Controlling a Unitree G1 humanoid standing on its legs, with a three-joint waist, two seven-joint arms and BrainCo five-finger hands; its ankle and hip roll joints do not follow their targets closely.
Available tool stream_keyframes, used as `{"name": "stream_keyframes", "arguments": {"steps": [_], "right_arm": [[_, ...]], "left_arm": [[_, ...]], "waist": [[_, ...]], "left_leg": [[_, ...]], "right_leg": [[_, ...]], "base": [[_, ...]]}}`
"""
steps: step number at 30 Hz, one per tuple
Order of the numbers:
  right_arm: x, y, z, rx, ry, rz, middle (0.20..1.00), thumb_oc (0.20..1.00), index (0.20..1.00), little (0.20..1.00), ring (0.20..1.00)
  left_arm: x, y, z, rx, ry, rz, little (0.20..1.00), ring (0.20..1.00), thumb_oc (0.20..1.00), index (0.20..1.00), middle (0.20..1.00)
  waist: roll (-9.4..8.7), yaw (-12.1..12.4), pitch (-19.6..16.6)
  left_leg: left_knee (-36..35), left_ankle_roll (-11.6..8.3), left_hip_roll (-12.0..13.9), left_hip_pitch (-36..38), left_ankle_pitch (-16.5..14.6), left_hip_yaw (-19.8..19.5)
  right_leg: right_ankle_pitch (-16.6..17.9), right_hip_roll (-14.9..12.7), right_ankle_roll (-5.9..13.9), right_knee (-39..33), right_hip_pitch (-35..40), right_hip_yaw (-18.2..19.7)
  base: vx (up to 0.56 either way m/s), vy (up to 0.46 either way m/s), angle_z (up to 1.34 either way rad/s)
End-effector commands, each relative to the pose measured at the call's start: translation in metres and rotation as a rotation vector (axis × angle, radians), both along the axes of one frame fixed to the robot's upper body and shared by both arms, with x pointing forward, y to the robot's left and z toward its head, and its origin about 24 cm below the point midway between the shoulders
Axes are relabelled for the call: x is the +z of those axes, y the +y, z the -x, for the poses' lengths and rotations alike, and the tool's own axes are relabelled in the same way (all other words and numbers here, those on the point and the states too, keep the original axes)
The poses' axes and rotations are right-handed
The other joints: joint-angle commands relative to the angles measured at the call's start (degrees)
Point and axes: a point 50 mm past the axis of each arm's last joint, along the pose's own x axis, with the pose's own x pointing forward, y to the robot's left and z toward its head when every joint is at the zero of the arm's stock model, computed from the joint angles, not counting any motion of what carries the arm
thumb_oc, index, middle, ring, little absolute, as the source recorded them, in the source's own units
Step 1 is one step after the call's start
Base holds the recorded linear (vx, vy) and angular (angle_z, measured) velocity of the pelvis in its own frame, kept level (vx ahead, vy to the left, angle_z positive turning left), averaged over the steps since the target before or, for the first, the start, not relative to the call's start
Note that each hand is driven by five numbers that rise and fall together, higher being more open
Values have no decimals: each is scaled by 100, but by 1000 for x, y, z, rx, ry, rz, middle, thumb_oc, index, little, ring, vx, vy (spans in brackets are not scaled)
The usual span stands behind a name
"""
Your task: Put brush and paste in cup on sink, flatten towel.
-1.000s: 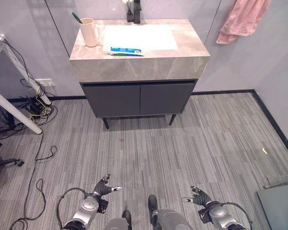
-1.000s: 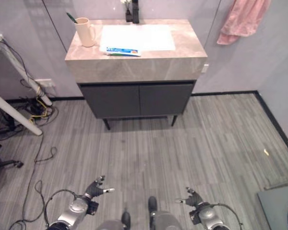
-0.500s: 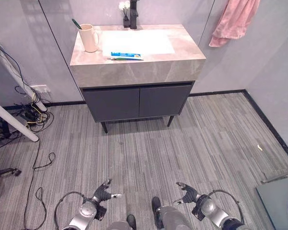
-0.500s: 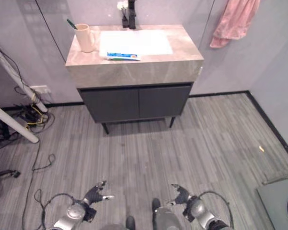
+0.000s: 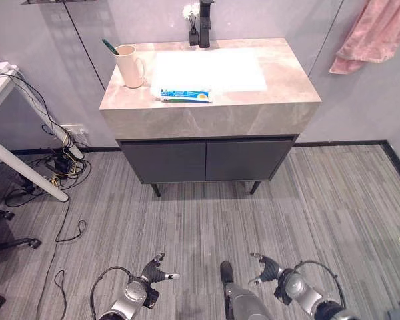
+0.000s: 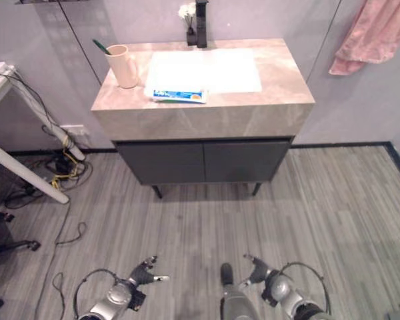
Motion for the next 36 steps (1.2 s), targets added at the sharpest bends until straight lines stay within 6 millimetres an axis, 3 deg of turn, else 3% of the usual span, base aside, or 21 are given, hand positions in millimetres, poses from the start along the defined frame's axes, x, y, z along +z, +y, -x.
{"name": "stream_keyframes", "arguments": {"steps": [1,3,6,8,14,18,20,21,24,26,27,29,30,32,34,36], "right_arm": [[-2,5,1,20,4,-2,1000,1000,1000,1000,1000],[-1,3,1,11,-2,-4,1000,1000,1000,1000,1000],[-2,3,2,3,3,-7,1000,1000,1000,1000,1000],[-3,1,4,-9,13,-13,1000,1000,1000,1000,1000],[-5,0,8,3,21,-6,1000,1000,1000,1000,1000],[-4,-1,10,7,15,-9,1000,1000,1000,1000,1000],[-2,-2,12,10,0,-11,1000,1000,1000,1000,1000],[-2,-2,12,10,0,-11,1000,1000,1000,1000,1000],[-4,-6,17,-11,-2,-10,1000,1000,1000,1000,1000],[-4,-6,17,-17,-2,-9,1000,1000,1000,1000,1000],[-4,-8,16,-19,-2,3,1000,1000,1000,1000,1000],[-7,-11,18,-35,14,19,1000,1000,1000,1000,1000],[-8,-12,17,-56,13,19,1000,1000,1000,1000,1000],[-10,-15,19,-99,11,12,1000,1000,1000,1000,1000],[-13,-18,24,-107,25,27,1000,1000,1000,1000,1000],[-16,-17,27,-107,46,31,1000,1000,1000,1000,1000]], "left_arm": [[12,2,-17,-52,-88,-39,1000,1000,1000,1000,1000],[13,-2,-22,-52,-98,-38,1000,1000,1000,1000,1000],[14,-4,-25,-52,-106,-35,1000,1000,1000,1000,1000],[16,-4,-28,-40,-115,-36,1000,1000,1000,1000,1000],[15,-6,-27,-45,-108,-34,1000,1000,1000,1000,1000],[12,-6,-24,-41,-94,-37,1000,1000,1000,1000,1000],[13,-6,-26,-41,-99,-37,1000,1000,1000,1000,1000],[13,-6,-26,-41,-99,-37,1000,1000,1000,1000,1000],[17,-8,-31,-46,-121,-35,1000,1000,1000,1000,1000],[20,-9,-36,-46,-138,-33,1000,1000,1000,1000,1000],[23,-11,-41,-43,-154,-26,1000,1000,1000,1000,1000],[25,-16,-45,-58,-163,-25,1000,1000,1000,1000,1000],[27,-19,-48,-73,-172,-32,1000,1000,1000,1000,1000],[27,-24,-51,-103,-179,-48,1000,1000,1000,1000,1000],[25,-24,-48,-126,-172,-63,1000,1000,1000,1000,1000],[25,-24,-47,-140,-168,-62,1000,1000,1000,1000,1000]], "waist": [[-244,-44,-17],[-180,-67,-56],[-148,-74,-74],[-81,-95,-128],[-18,-116,-196],[-29,-168,-226],[1,-220,-216],[2,-223,-217],[-96,-228,-55],[-178,-204,52],[-228,-209,149],[-224,-207,223],[-258,-180,269],[-318,-232,291],[-288,-170,264],[-284,-156,211]], "left_leg": [[-108,489,-443,-29,182,-75],[-94,352,-310,-38,375,-96],[-101,300,-259,-28,460,-115],[-52,154,-166,-35,750,-140],[0,12,-51,5,1087,-181],[35,-85,-5,-7,1422,-183],[229,-208,69,-77,1756,-180],[230,-209,71,-78,1756,-184],[1444,-481,248,-647,2377,43],[1933,-468,183,-941,2360,66],[2040,-377,189,-1157,2260,308],[1731,-270,238,-1434,2044,695],[1456,-142,236,-1664,1677,948],[841,-85,391,-2015,1449,1248],[518,-124,365,-1939,1492,1068],[298,-57,263,-1803,1260,940]], "right_leg": [[178,-340,819,5,-174,167],[33,-251,724,10,-142,85],[-15,-219,693,19,-125,46],[-103,-142,618,-36,-22,-19],[-313,-31,497,-17,116,-121],[-376,18,430,-20,177,-152],[-481,113,352,-33,233,-209],[-482,114,351,-34,234,-213],[-628,168,177,-154,544,-184],[-638,134,131,-165,592,-164],[-686,70,132,-186,660,-169],[-715,2,171,-183,715,-173],[-723,-86,234,-201,762,-135],[-716,-234,349,-258,830,-78],[-735,-252,419,-322,892,76],[-731,-268,453,-389,952,180]], "base": [[156,-165,15],[119,-128,22],[74,-67,8],[133,-109,-3],[82,-67,18],[61,-64,4],[86,-92,-1],[62,-76,3],[95,-141,8],[9,-100,16],[38,-43,-7],[59,-2,-8],[62,64,4],[96,135,16],[111,150,21],[82,124,-68]]}}
